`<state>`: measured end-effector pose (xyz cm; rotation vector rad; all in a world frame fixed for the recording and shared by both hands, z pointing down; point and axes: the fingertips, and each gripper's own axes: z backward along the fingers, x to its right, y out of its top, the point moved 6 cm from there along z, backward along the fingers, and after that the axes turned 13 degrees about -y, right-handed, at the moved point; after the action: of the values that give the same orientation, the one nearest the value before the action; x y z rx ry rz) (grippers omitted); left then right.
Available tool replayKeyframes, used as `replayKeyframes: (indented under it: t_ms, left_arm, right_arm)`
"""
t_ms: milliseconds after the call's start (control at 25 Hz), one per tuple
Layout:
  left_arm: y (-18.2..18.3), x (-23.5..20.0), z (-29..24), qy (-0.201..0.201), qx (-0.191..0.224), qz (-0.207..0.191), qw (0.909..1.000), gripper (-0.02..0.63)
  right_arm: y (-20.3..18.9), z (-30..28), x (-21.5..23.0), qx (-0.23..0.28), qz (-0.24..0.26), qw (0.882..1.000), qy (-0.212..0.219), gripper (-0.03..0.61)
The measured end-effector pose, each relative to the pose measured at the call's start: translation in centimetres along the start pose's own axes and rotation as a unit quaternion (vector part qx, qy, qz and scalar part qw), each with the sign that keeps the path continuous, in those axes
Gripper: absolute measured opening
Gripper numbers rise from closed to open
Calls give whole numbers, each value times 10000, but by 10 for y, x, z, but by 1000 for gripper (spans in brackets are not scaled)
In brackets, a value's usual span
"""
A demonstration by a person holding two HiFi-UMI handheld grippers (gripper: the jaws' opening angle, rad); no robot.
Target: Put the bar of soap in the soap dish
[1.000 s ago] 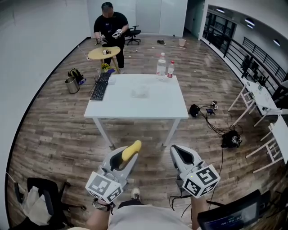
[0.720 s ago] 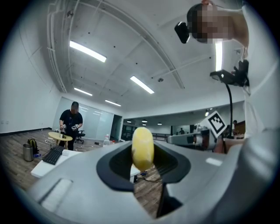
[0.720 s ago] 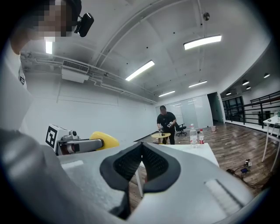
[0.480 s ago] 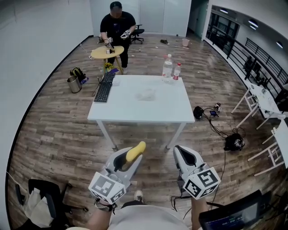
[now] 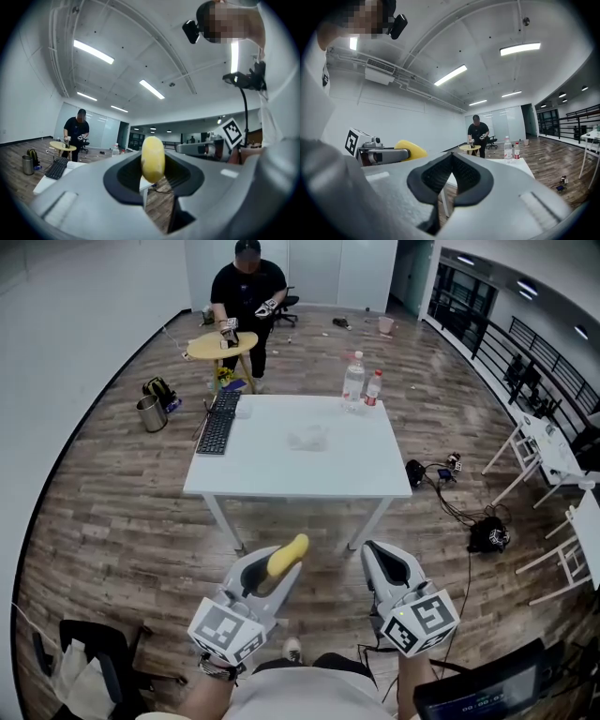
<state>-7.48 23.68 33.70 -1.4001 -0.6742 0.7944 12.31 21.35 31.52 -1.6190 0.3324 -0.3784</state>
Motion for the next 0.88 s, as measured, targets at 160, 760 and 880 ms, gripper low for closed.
replayKeyframes:
  t_ms: [160,760,880]
  left_arm:
    - [-1,-6,0,-74,-9,36,10000,129]
    - [-6,-20,4,-72,-58,129,9999,129]
    - [-4,-23,2,-52,-59,121,9999,129]
  right_arm:
    - [-1,-3,-2,-13,2,10000,-48,2]
    - [-12,-11,-4,-258,-87,9996,-120,2]
    - [-12,-14,-3,-279,-101,9995,-100,2]
